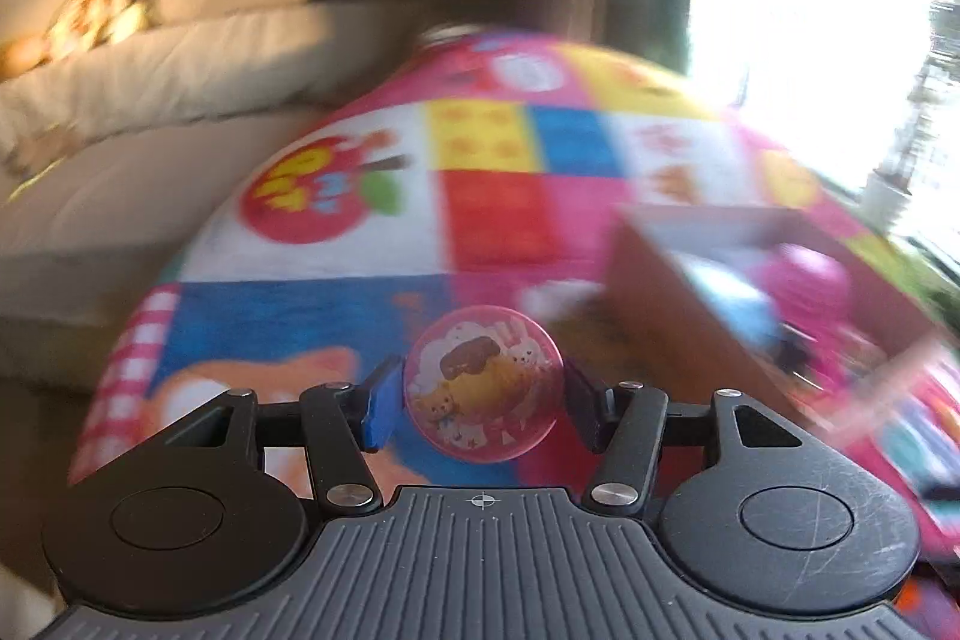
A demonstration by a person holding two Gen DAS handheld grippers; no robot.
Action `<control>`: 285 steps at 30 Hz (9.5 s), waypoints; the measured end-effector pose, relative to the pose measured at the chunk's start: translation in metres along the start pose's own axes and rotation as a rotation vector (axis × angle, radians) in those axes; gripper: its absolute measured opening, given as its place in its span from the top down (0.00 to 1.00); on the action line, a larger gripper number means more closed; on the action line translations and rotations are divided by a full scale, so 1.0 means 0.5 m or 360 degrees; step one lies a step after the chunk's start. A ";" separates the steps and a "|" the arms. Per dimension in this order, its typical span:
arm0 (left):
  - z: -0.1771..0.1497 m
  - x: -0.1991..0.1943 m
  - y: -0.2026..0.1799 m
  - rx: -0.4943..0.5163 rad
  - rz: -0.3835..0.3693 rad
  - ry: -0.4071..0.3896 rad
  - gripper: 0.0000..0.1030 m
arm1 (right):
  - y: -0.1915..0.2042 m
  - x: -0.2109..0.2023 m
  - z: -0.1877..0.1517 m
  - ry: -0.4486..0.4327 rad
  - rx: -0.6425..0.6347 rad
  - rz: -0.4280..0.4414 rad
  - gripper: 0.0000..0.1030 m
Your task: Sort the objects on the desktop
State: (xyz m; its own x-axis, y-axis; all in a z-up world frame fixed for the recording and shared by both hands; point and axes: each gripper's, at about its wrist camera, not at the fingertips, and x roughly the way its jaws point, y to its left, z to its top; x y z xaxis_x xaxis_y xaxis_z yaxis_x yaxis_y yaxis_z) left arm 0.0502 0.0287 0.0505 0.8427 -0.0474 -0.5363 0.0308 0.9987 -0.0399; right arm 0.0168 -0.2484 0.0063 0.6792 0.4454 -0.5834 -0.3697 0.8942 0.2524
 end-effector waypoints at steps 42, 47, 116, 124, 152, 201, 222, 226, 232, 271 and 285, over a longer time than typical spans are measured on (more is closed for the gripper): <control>-0.151 -0.145 -0.078 0.0253 -0.0227 0.0087 0.40 | -0.014 0.043 0.024 0.0063 0.0022 -0.0059 0.12; -0.145 -0.140 -0.085 0.0255 -0.0242 0.0086 0.40 | -0.027 0.038 0.032 0.0006 0.0046 -0.0074 0.12; -0.055 -0.032 -0.075 -0.0036 -0.0337 0.0141 0.07 | -0.296 -0.116 -0.008 -0.0050 0.0352 -0.0325 0.24; -0.083 -0.037 -0.098 -0.0059 -0.0392 0.0241 0.06 | -0.220 -0.183 -0.060 -0.0110 0.0264 -0.0128 0.21; -0.110 -0.053 -0.124 -0.0012 -0.0508 0.0318 0.02 | -0.044 -0.081 0.272 -0.0264 -0.0227 -0.0180 0.55; -0.156 -0.019 -0.119 0.0068 0.0036 0.0198 0.00 | 0.046 0.038 -0.016 0.0146 -0.0165 -0.0382 0.00; -0.155 -0.018 -0.115 0.0000 0.0138 0.0193 0.00 | 0.037 0.060 -0.012 0.0031 -0.0113 -0.0478 0.00; -0.155 -0.019 -0.114 0.0000 0.0138 0.0193 0.00 | 0.037 0.060 -0.012 0.0031 -0.0115 -0.0479 0.00; -0.155 -0.019 -0.115 0.0002 0.0140 0.0193 0.00 | 0.037 0.060 -0.013 0.0031 -0.0114 -0.0478 0.00; -0.155 -0.019 -0.115 -0.0002 0.0141 0.0194 0.00 | 0.036 0.061 -0.012 0.0030 -0.0113 -0.0478 0.00; -0.155 -0.019 -0.115 -0.0002 0.0141 0.0194 0.00 | 0.036 0.061 -0.012 0.0030 -0.0113 -0.0478 0.00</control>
State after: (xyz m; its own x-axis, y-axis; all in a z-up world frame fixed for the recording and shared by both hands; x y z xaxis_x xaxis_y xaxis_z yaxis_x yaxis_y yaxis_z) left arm -0.0014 -0.0295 -0.0074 0.7705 0.0393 -0.6362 -0.0417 0.9991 0.0112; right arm 0.0270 -0.2192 -0.0116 0.7529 0.1600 -0.6383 -0.1978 0.9802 0.0124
